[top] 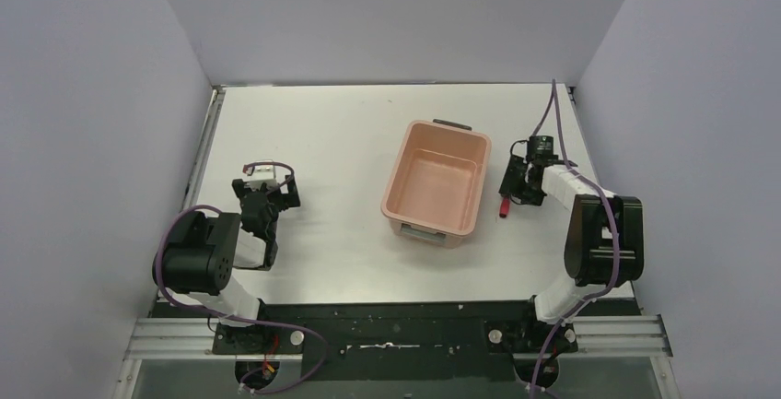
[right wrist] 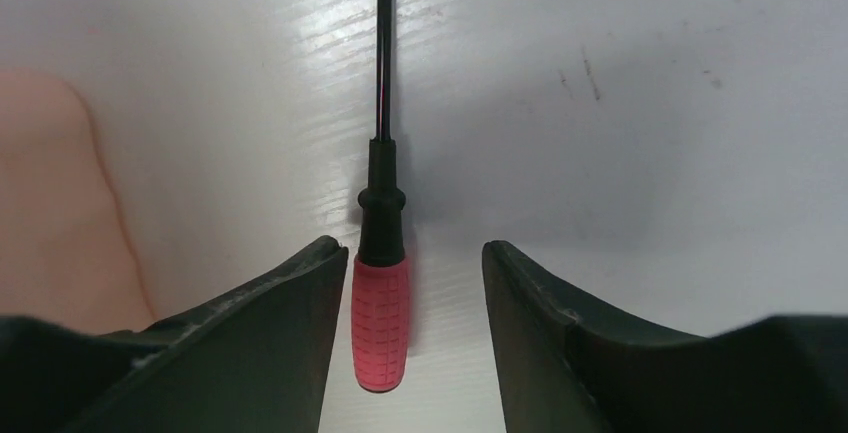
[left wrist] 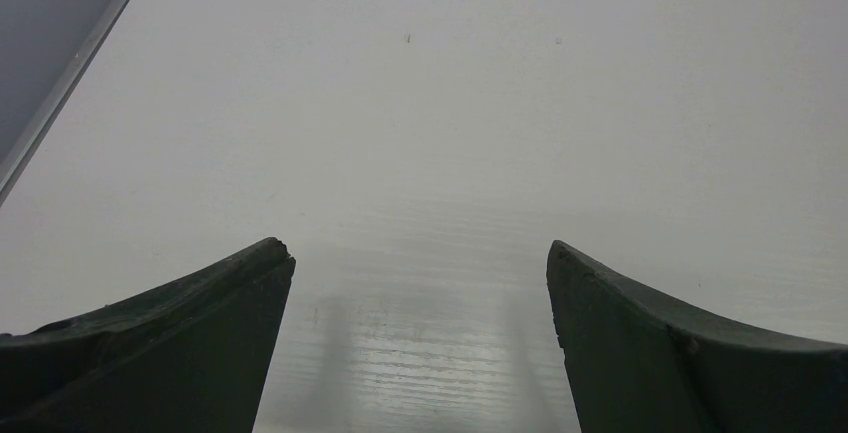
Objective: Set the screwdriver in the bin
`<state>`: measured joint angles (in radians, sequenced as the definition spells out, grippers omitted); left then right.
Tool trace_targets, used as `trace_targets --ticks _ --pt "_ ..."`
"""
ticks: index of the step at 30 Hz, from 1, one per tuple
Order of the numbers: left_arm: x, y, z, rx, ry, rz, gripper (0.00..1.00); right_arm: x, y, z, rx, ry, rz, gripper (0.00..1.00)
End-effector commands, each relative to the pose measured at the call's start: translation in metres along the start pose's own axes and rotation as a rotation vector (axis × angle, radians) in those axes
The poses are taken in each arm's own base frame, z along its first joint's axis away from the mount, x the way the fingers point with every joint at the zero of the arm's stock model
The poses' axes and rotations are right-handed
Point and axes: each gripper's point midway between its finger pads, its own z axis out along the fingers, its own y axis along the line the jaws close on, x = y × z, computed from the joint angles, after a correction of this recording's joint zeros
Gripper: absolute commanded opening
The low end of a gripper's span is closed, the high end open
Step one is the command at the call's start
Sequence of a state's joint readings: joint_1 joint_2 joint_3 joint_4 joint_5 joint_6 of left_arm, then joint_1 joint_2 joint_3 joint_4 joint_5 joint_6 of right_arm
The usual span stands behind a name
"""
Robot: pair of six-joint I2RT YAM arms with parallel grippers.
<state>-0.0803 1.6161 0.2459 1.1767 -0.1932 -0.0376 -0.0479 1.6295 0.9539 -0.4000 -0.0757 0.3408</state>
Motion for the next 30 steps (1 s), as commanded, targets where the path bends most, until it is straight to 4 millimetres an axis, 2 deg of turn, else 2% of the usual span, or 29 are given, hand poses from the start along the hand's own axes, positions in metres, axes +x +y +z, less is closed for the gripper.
trace_targets --ticks 1,4,6,7,10,12,14,18,21,22,25,28,30 --pt "-0.013 0.0 0.003 0.005 -0.045 -0.002 0.97 -0.001 0.003 0.01 0.028 0.016 -0.052 0.47" --pt "-0.013 0.0 0.003 0.005 -0.043 -0.001 0.97 0.011 -0.007 0.015 0.075 0.053 -0.072 0.23" --pt "-0.014 0.0 0.003 0.004 -0.046 -0.002 0.97 0.009 -0.007 0.013 0.074 0.053 -0.083 0.04" --pt "-0.014 0.0 0.003 0.005 -0.046 -0.002 0.97 0.005 -0.006 0.009 0.073 0.047 -0.089 0.0" --pt "-0.013 0.0 0.003 0.004 -0.043 -0.001 0.97 -0.022 -0.003 -0.015 0.083 0.001 -0.108 0.0" --pt "-0.014 0.0 0.003 0.005 -0.046 -0.002 0.97 -0.047 -0.003 -0.041 0.104 -0.041 -0.118 0.0" --pt "-0.014 0.0 0.003 0.005 -0.046 -0.002 0.97 -0.063 -0.002 -0.069 0.115 -0.038 -0.135 0.0" --pt "-0.013 0.0 0.003 0.005 -0.045 -0.001 0.97 -0.081 0.005 -0.113 0.106 0.038 -0.16 0.0" --pt "-0.014 0.0 0.003 0.005 -0.045 -0.001 0.97 -0.098 0.018 -0.141 0.083 0.03 -0.16 0.0" --pt "-0.013 0.0 0.003 0.005 -0.045 -0.001 0.97 -0.105 0.024 -0.15 0.073 0.009 -0.148 0.0" --pt "-0.013 0.0 0.003 0.005 -0.045 -0.001 0.97 -0.119 0.071 -0.177 -0.007 -0.087 -0.169 0.0" --pt "-0.013 0.0 0.003 0.004 -0.043 -0.002 0.97 -0.125 0.133 -0.204 -0.132 -0.188 -0.192 0.0" --pt "-0.013 0.0 0.003 0.005 -0.045 -0.002 0.97 -0.118 0.184 -0.22 -0.238 -0.242 -0.222 0.0"
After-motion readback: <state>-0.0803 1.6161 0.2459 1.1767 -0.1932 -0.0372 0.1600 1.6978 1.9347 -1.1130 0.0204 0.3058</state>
